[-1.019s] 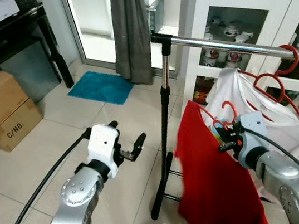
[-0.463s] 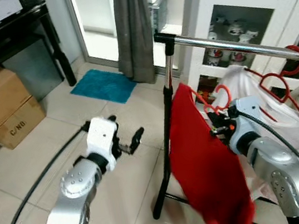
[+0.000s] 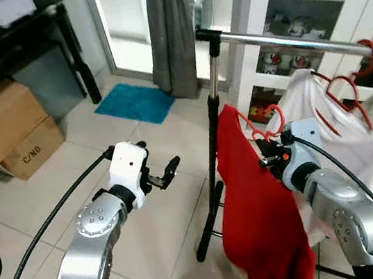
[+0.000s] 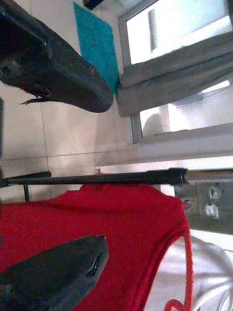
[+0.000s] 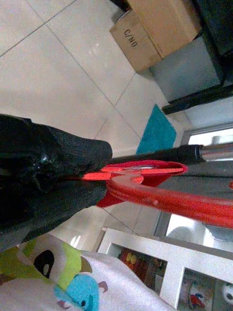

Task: Hang hanger

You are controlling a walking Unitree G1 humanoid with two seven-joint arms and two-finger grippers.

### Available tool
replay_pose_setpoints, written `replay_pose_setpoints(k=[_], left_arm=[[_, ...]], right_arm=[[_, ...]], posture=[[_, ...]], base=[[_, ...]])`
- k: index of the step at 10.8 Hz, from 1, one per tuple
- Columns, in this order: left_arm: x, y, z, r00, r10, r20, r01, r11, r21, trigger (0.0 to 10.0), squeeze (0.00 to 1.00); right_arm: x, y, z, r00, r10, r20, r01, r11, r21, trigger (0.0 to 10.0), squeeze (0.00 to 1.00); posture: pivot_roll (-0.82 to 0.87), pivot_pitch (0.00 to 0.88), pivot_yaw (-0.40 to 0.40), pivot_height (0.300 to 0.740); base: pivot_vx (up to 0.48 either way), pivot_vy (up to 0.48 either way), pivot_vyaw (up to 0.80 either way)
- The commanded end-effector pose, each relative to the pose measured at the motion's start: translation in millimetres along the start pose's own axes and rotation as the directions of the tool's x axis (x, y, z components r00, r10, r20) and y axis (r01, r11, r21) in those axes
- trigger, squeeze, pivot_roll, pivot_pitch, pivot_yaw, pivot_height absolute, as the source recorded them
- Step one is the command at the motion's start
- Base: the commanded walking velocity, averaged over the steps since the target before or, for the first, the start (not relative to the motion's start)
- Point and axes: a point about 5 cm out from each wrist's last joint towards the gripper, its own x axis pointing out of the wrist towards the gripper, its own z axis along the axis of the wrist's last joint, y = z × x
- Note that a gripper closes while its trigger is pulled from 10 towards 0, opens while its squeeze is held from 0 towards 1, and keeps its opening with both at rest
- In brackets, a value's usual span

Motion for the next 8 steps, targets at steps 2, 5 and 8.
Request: replay_pose_setpoints(k=[2,5,8], left_arm=[[3.3,-4.1,4,1.0,-0.025,0.014,0.025,1.0,0.0,10.0,0.0],[7.4,-6.4,4,0.998,-0.066,0.022,0.066,0.998,-0.011,10.0,0.0],[26.8,-9.5,17,0.985,-0.153,0.079,0.153,0.988,0.007,10.0,1.0]], right_arm=[[-1.5,-1.6,9,0.999,-0.007,0.037,0.008,1.0,-0.014,0.0,0.0],[0.2,6.1,20,0.994,0.074,0.08,-0.069,0.995,-0.07,0.0,0.0],[-5.1,27.1,37,0.951,0.271,0.149,-0.262,0.962,-0.074,0.0,0.0]], posture=[[-0.14,0.0,0.027,0.74],[-0.14,0.0,0.018,0.74],[-0.15,0.0,0.006,0.74]], base=[[-0.242,0.0,0.0],[0.0,0.0,0.0],[0.0,0.0,0.0]])
